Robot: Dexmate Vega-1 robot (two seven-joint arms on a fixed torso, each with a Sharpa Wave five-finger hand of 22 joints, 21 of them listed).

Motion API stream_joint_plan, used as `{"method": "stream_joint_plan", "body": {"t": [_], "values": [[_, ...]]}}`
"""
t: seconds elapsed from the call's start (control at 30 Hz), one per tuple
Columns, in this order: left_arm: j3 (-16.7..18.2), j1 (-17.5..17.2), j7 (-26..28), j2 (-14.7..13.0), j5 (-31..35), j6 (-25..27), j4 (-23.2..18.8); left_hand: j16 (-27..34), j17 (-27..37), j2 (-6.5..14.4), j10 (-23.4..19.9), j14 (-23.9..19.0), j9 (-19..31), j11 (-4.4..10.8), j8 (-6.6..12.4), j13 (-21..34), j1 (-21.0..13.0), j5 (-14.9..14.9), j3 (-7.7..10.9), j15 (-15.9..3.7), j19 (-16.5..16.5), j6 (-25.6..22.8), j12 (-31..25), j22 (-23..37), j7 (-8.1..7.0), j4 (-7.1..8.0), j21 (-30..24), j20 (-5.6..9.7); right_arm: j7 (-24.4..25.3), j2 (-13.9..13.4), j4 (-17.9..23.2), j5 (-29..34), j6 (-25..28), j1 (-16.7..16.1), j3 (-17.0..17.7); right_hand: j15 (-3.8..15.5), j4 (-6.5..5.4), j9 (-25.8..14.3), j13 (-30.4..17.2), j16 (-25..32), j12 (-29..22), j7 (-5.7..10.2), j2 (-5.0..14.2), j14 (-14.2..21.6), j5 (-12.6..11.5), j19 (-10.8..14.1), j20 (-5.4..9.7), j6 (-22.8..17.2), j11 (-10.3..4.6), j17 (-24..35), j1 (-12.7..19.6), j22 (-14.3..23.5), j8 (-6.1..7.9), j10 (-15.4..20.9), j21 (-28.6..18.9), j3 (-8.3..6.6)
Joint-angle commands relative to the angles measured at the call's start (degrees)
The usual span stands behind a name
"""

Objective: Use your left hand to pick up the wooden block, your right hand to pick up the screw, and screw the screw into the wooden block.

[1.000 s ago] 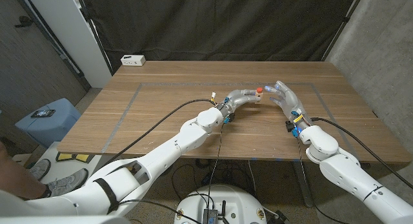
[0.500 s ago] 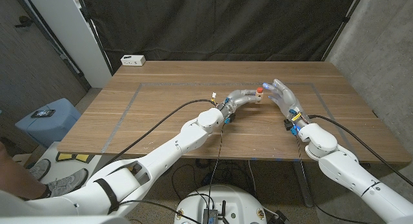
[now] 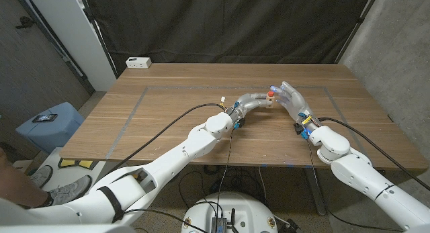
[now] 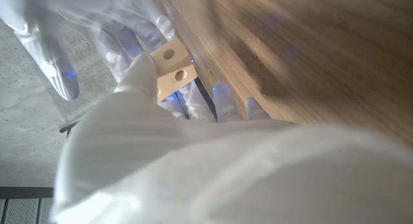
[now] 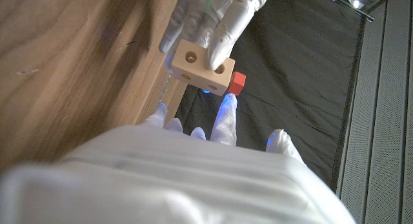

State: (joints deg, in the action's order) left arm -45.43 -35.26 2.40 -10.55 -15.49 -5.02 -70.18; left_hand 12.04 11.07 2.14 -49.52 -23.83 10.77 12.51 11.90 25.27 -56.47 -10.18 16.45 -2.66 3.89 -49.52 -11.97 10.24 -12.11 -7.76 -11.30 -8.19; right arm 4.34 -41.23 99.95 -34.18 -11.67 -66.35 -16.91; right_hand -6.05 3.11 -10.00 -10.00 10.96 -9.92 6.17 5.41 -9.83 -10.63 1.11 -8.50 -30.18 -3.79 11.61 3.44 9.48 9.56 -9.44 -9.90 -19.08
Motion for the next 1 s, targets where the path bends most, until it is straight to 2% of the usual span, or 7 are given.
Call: {"method": "stream_joint_plan", "body": {"t": [0.03,0.3,1.0], "values": [[0.0,0.1,0.0,-0.1,0.1,0.0,-0.1,0.5,0.2,0.3,-1.4,-0.7,0.2,0.08,0.51,0.5,1.1,-0.3,-0.19,-3.47,0.0,-1.6,-2.0,0.2,-0.41,0.52,-0.3,0.09,-1.4,-0.2,-0.6,-0.7,0.5,1.0,-0.8,-0.73,-0.56,-0.1,-0.2,0.1,-0.3,0.55,0.48,-7.3,-0.2,-0.6,-0.12,-2.4,0.02,0.2,-0.8,0.3,1.26,-1.9,-0.4,-0.2],[0.1,0.1,0.1,-0.1,0.0,0.2,-0.1,0.6,0.2,0.3,-2.4,-1.1,0.3,0.07,0.74,0.5,1.8,-0.3,-0.44,-3.51,0.1,-2.5,-2.2,0.2,-0.43,0.71,-0.3,0.11,-1.0,0.0,-0.8,-0.7,0.1,0.9,-0.9,-0.76,-0.73,-0.2,-0.3,0.4,-0.9,0.59,0.41,-7.0,-0.3,-0.2,-0.26,-6.1,-0.3,0.1,-0.8,0.2,2.33,-1.0,-0.8,-0.36],[-0.1,0.2,0.0,0.1,0.2,0.1,0.3,0.7,0.2,0.1,-2.7,-1.3,0.3,0.11,0.84,0.1,2.4,-0.3,-0.72,-3.72,0.1,-3.2,-1.9,0.2,-0.44,0.75,-0.3,0.15,0.5,-0.3,0.1,-0.3,0.1,-0.1,-0.4,-0.64,-0.66,-0.2,-0.3,0.6,-1.3,0.87,0.38,-6.1,-0.5,0.7,-0.47,-8.5,-0.65,-0.2,-0.5,0.2,2.59,0.3,-1.1,-0.7]]}}
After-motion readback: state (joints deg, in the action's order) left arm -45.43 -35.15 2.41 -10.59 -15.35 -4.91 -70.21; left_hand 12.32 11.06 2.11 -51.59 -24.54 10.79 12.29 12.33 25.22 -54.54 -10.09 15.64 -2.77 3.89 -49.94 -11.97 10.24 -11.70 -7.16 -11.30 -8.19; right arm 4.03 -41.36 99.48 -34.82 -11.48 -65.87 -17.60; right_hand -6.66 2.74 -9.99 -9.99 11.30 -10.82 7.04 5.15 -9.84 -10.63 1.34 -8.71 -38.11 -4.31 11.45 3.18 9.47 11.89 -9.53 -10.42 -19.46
